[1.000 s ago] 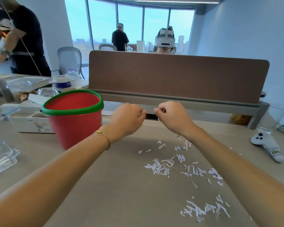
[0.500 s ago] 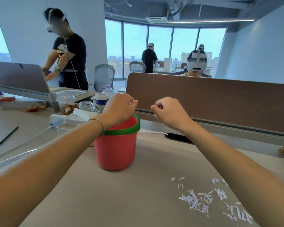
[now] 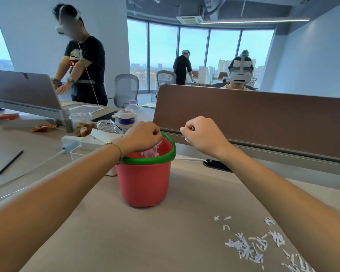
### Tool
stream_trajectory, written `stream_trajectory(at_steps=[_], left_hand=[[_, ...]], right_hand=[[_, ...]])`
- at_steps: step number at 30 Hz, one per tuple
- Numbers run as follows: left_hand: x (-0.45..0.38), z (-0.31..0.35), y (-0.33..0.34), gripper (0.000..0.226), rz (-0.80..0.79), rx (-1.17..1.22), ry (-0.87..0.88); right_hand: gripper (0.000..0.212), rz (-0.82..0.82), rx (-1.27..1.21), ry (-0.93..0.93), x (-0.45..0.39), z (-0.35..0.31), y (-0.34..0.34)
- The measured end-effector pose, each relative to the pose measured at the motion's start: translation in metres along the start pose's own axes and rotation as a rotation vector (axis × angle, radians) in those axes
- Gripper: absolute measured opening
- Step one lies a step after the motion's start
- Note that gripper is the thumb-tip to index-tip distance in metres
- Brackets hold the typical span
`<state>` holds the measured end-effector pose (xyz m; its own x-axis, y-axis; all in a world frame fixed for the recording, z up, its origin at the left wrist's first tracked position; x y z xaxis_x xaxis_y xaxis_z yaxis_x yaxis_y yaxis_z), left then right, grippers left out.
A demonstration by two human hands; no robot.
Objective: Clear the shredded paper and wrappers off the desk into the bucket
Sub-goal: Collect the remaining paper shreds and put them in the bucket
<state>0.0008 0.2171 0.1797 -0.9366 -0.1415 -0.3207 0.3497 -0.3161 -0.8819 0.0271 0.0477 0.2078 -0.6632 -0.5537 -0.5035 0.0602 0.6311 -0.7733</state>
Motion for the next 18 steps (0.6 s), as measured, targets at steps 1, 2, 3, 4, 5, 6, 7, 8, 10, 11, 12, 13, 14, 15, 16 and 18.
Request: stream_trajectory(at_steps=[1,2,3,4,5,6,7,8,10,11,12,13,14,15,16,18], left_hand=[[0.000,0.000,0.001,0.031,-0.032,-0.016,0.003],[0.001,0.001,0.003,0.029,-0.068,-0.024,0.006],[0.001,0.001,0.005,0.026,-0.112,-0.013,0.004],[0.001,0.000,0.009,0.023,-0.163,0.013,-0.002],[0.002,0.000,0.013,0.021,-0.220,0.037,-0.011],[0.005,-0.002,0.016,0.020,-0.276,0.044,-0.024],[0.007,-0.003,0.019,0.019,-0.319,0.028,-0.028],[0.009,-0.004,0.018,0.019,-0.341,0.002,-0.020],[0.013,-0.003,0.012,0.022,-0.319,-0.034,0.005],[0.015,-0.004,0.006,0.023,-0.287,-0.027,0.010],[0.016,-0.006,0.000,0.024,-0.248,-0.014,0.009],[0.019,-0.007,-0.007,0.025,-0.208,-0.003,0.003],[0.022,-0.010,-0.013,0.026,-0.169,-0.001,-0.003],[0.024,-0.011,-0.020,0.028,-0.129,-0.008,-0.007],[0.027,-0.014,-0.027,0.029,-0.089,-0.021,-0.012],[0.035,-0.018,-0.040,0.031,-0.015,-0.059,-0.028]], right_hand=[[0.042,-0.003,-0.004,0.002,-0.001,0.001,0.001],[0.042,-0.006,-0.007,0.005,-0.002,0.001,0.002],[0.042,-0.006,-0.007,0.007,-0.003,0.002,0.003],[0.042,-0.006,-0.008,0.011,-0.004,0.002,0.003],[0.042,-0.006,-0.007,0.012,-0.005,0.002,0.004],[0.042,-0.006,-0.005,0.012,-0.006,0.001,0.005],[0.042,-0.007,-0.003,0.010,-0.006,-0.001,0.005],[0.042,-0.010,-0.002,0.009,-0.007,-0.004,0.006],[0.042,-0.014,-0.003,0.004,-0.010,-0.011,0.008],[0.042,-0.009,-0.001,-0.004,-0.014,-0.015,0.009],[0.042,-0.001,0.003,-0.012,-0.018,-0.019,0.011],[0.042,0.008,0.000,-0.021,-0.023,-0.024,0.013],[0.041,0.010,-0.011,-0.026,-0.028,-0.028,0.016],[0.041,0.007,-0.021,-0.028,-0.034,-0.033,0.020],[0.040,0.002,-0.028,-0.029,-0.040,-0.038,0.024],[0.038,-0.003,-0.033,-0.041,-0.049,-0.049,0.035]])
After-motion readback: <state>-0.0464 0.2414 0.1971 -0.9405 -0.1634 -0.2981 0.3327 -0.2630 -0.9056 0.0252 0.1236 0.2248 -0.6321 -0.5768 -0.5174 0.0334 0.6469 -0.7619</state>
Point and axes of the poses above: each hand's wrist, its own x-axis away from the middle knuckle, its own y-axis out of the palm, z = x × y, the point moved 9 cm from there along -x, towards the middle knuckle, and after that the axes turned 3 degrees about x, right-handed, at the moved point
